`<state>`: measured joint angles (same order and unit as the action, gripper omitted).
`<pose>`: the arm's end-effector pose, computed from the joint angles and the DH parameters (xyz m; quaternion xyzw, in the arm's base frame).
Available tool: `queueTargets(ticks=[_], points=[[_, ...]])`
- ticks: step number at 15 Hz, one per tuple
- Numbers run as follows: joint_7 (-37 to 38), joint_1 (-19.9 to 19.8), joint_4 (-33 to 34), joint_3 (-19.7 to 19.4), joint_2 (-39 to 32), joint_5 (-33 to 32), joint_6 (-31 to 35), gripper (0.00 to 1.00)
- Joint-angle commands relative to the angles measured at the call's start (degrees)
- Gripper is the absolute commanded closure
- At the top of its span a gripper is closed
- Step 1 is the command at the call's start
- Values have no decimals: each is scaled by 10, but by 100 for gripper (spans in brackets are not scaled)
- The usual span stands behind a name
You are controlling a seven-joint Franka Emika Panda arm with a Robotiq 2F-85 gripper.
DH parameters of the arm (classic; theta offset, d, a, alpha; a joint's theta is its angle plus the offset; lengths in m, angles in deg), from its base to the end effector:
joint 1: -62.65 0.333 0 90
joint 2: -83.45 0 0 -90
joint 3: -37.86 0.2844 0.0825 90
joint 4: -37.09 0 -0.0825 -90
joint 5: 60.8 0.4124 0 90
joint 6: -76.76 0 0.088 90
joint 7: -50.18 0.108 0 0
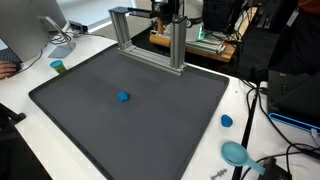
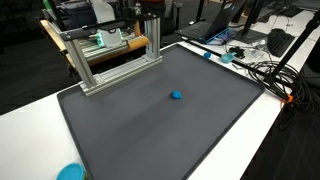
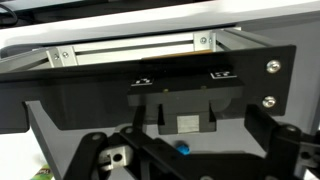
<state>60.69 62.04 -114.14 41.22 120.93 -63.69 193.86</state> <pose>0.3971 0.0144 0.4154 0.9968 -0.0623 0.0329 0.0372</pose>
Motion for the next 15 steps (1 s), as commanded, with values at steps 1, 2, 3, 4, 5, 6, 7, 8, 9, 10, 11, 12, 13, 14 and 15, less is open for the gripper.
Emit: queueTargets(ticks=[1, 2, 3, 4, 5, 6, 7, 8, 9, 10, 11, 12, 13, 14, 15], points=[[-2, -2, 1, 2, 0, 2, -1, 0], [-2, -2, 1, 2, 0, 2, -1, 0], [8, -6, 1, 5, -2, -1, 4, 0], [8, -6, 0, 4, -2, 1, 6, 0], [10, -7, -1, 3, -2, 2, 11, 0], [11, -7, -1, 2, -5, 3, 12, 0], [10, -7, -1, 0, -5, 6, 13, 0], [6, -5, -3, -3, -5, 11, 17, 0], [5, -5, -3, -5, -6, 13, 19, 0], [2, -4, -2, -7, -7, 15, 17, 0], [-4, -2, -4, -10, -6, 18, 20, 0], [-8, -1, -5, -12, -6, 19, 23, 0], [-10, 0, -4, -13, -8, 21, 20, 0], [-11, 0, -4, -14, -8, 22, 18, 0], [-12, 0, -6, -14, -8, 23, 18, 1]])
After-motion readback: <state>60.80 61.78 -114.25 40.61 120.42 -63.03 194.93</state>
